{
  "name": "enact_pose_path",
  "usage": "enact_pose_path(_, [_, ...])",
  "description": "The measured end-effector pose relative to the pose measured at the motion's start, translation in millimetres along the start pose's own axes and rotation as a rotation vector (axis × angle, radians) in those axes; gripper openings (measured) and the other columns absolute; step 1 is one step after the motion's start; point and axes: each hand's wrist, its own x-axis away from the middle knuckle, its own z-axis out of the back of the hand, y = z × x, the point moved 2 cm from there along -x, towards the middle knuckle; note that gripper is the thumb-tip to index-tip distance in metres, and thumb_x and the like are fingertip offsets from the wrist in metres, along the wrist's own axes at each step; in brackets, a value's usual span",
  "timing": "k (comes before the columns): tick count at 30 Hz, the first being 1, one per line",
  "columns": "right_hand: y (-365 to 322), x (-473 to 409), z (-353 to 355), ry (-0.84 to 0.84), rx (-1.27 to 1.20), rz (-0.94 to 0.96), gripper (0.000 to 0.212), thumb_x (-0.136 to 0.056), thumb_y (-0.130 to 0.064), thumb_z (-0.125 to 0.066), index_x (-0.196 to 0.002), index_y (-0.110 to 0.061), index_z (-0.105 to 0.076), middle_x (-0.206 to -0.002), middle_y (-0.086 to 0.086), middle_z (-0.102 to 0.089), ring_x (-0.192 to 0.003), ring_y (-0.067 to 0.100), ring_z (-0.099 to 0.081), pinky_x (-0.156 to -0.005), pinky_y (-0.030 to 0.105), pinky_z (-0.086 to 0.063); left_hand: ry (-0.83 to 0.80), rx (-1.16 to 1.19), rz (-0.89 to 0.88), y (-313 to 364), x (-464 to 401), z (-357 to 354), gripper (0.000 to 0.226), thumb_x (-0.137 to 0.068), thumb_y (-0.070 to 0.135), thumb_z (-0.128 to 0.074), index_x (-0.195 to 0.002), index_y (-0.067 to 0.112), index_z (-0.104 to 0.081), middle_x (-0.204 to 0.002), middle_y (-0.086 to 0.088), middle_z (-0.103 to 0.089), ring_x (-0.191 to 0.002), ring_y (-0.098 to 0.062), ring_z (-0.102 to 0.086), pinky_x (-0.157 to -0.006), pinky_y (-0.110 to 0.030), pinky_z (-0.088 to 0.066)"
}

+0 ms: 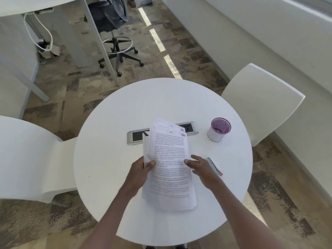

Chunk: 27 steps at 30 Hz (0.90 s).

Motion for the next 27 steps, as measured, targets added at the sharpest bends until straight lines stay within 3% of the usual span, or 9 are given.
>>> enact_pose_path(5, [-40.7, 5.6, -3.1, -0.019, -0.171, 0.159, 0.04, -0.073, -0.005, -0.083, -0.109, 0.002, -0.068, -0.104, 0.013, -0.077, -0.098, 0.031, -0.071, -0.077, 0.034, -0.058, 0.065, -0.078, -0.11, 31.7, -2.9, 23.0, 0.023, -0.094, 0.014, -0.068, -0.116, 0.019, -0.073, -0.111, 0.004, -0.078, -0.106, -0.015, -0.073, -0.097, -0.036, -0.055])
enact_pose_path(9, [-75.6, 20.1, -7.0, 0.125, -0.067, 0.373, 0.03, -0.074, -0.007, -0.083, -0.102, -0.005, -0.072, -0.099, 0.006, -0.079, -0.09, 0.02, -0.076, -0.073, 0.024, -0.058, 0.195, -0.118, -0.225, 46.9, -1.0, 26.1, 0.026, -0.089, 0.011, -0.074, -0.114, 0.02, -0.073, -0.101, 0.015, -0.078, -0.095, -0.003, -0.074, -0.083, -0.017, -0.056])
enact_pose_path(13, [-94.0, 39.9, -16.6, 0.304, 0.049, 0.503, 0.023, -0.076, -0.009, -0.082, -0.091, -0.002, -0.066, -0.095, 0.011, -0.078, -0.091, 0.035, -0.072, -0.081, 0.046, -0.059, 0.378, -0.118, -0.309, 52.7, 2.1, 17.5, 0.009, -0.082, 0.023, -0.082, -0.082, 0.025, -0.073, -0.075, 0.022, -0.076, -0.067, 0.008, -0.069, -0.058, -0.008, -0.049])
enact_pose_path(15, [-96.8, 47.5, -19.1, 0.338, 0.08, 0.522, 0.024, -0.077, -0.009, -0.081, -0.088, 0.0, -0.062, -0.094, 0.014, -0.076, -0.091, 0.038, -0.071, -0.083, 0.051, -0.058, 0.42, -0.096, -0.353, 53.6, 2.5, 14.2, 0.012, -0.082, 0.023, -0.082, -0.08, 0.029, -0.072, -0.074, 0.025, -0.075, -0.067, 0.008, -0.068, -0.057, -0.008, -0.049])
enact_pose_path(17, [-99.5, 51.4, -17.5, 0.277, 0.064, 0.501, 0.025, -0.077, -0.008, -0.081, -0.094, -0.002, -0.064, -0.097, 0.011, -0.077, -0.092, 0.034, -0.073, -0.086, 0.051, -0.059, 0.401, -0.068, -0.362, 56.6, 1.9, 13.4, 0.01, -0.084, 0.022, -0.08, -0.085, 0.03, -0.074, -0.081, 0.023, -0.077, -0.075, 0.004, -0.071, -0.062, -0.01, -0.052])
enact_pose_path(19, [-102.0, 52.4, -14.6, 0.089, -0.027, 0.453, 0.034, -0.077, -0.006, -0.081, -0.108, -0.005, -0.068, -0.107, 0.012, -0.076, -0.1, 0.033, -0.073, -0.091, 0.051, -0.058, 0.3, 0.004, -0.292, 58.1, -2.2, 17.6, 0.011, -0.083, 0.022, -0.08, -0.093, 0.024, -0.077, -0.092, 0.014, -0.079, -0.085, -0.007, -0.074, -0.068, -0.016, -0.056])
enact_pose_path(22, [-104.5, 54.4, -9.2, -0.196, -0.262, 0.352, 0.043, -0.079, -0.003, -0.077, -0.121, -0.002, -0.066, -0.121, 0.019, -0.071, -0.11, 0.037, -0.068, -0.093, 0.048, -0.056, 0.053, 0.106, -0.185, 62.5, -5.7, 25.8, 0.035, -0.08, 0.022, -0.079, -0.113, 0.013, -0.074, -0.113, -0.003, -0.078, -0.103, -0.024, -0.074, -0.086, -0.036, -0.059])
enact_pose_path(24, [-106.8, 54.5, -8.7, -0.173, -0.25, 0.325, 0.04, -0.078, 0.001, -0.076, -0.118, 0.001, -0.068, -0.118, 0.019, -0.072, -0.109, 0.038, -0.069, -0.089, 0.044, -0.059, 0.011, 0.082, -0.16, 67.3, -6.3, 28.8, 0.036, -0.081, 0.022, -0.079, -0.115, 0.013, -0.074, -0.114, -0.005, -0.077, -0.103, -0.025, -0.074, -0.087, -0.037, -0.06])
enact_pose_path(27, [-111.2, 52.8, -13.6, 0.098, -0.066, 0.381, 0.025, -0.078, -0.001, -0.078, -0.101, -0.01, -0.076, -0.102, 0.013, -0.078, -0.092, 0.03, -0.076, -0.078, 0.039, -0.063, 0.178, -0.05, -0.172, 71.8, -8.9, 23.7, 0.017, -0.086, 0.023, -0.077, -0.103, 0.019, -0.077, -0.096, 0.004, -0.08, -0.089, -0.018, -0.077, -0.073, -0.026, -0.06])
